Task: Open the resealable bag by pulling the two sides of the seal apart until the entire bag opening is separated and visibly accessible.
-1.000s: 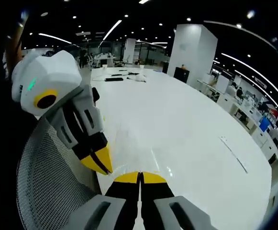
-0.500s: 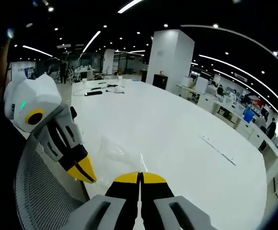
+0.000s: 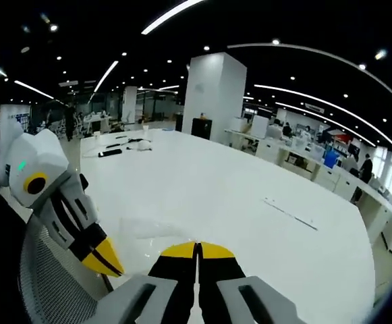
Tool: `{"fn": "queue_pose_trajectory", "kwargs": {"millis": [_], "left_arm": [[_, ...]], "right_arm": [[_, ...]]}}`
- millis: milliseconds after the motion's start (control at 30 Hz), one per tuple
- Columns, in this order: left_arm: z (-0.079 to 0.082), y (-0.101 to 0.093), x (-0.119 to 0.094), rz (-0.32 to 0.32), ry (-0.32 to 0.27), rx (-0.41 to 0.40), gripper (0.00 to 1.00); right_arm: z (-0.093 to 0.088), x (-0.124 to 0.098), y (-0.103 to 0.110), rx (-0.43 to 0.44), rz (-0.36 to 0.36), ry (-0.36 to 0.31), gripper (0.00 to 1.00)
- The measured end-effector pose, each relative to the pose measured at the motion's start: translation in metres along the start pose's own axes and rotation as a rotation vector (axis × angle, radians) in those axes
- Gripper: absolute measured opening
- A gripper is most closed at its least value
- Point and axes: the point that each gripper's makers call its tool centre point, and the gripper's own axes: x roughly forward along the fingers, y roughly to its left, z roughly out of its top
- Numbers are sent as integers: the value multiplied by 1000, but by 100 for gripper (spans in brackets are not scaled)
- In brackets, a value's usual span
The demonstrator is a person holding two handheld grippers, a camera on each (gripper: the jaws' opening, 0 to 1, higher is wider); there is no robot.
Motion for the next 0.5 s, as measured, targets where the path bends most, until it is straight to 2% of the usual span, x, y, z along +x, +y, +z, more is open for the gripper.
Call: {"fn": "queue_pose_trajectory", "kwargs": {"millis": [233,500], "left_arm": [[11,14,-1,42,-31,-2,0],[12,17,2,44,-34,-2,0]], "right_arm": [[27,-6,-4,-58,-31,-51,0],[31,-6,-3,-84,-26,-57,0]]}}
